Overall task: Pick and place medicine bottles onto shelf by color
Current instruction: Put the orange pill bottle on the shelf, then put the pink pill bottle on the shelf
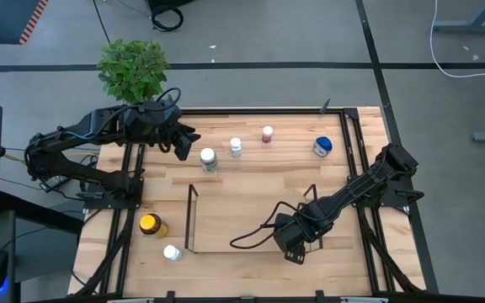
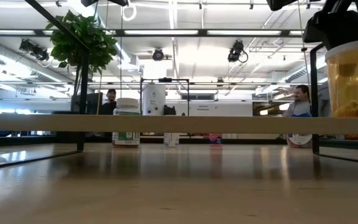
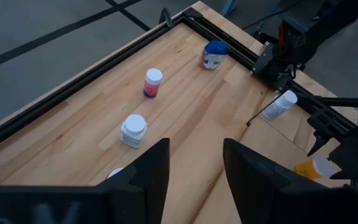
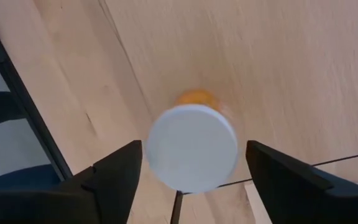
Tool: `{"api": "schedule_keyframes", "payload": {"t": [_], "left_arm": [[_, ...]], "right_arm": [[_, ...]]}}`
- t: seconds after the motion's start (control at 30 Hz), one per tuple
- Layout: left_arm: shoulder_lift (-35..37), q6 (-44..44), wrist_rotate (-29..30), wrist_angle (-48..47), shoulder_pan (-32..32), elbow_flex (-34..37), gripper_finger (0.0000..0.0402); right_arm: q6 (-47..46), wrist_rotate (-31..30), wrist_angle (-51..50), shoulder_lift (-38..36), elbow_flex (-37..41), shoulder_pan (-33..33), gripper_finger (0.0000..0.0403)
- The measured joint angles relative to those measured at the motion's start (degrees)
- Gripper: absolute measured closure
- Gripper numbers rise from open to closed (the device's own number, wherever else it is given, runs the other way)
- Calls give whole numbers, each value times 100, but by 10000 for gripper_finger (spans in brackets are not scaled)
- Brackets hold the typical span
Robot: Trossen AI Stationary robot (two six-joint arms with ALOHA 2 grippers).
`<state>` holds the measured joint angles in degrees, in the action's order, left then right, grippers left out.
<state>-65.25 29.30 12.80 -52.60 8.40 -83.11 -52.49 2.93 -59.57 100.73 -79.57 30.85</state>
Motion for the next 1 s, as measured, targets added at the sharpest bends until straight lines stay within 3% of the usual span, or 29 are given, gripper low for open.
{"api": "schedule_keyframes", "payload": {"t": [0.4, 0.6, 0.8, 1.0], "left_arm": [[0, -2, 0, 4, 0, 0, 241], [0, 0, 0, 3, 0, 0, 241], [0, 4, 0, 4, -1, 0, 240], [0, 7, -2, 6, 0, 0, 239]], "right_arm": [[176, 2, -711, 2, -1030, -187, 102], [514, -455, -1194, 2, -1685, -457, 102], [971, -1238, -1119, 0, -1797, -1214, 102], [1663, -1366, -780, 2, -1777, -2449, 102]]}}
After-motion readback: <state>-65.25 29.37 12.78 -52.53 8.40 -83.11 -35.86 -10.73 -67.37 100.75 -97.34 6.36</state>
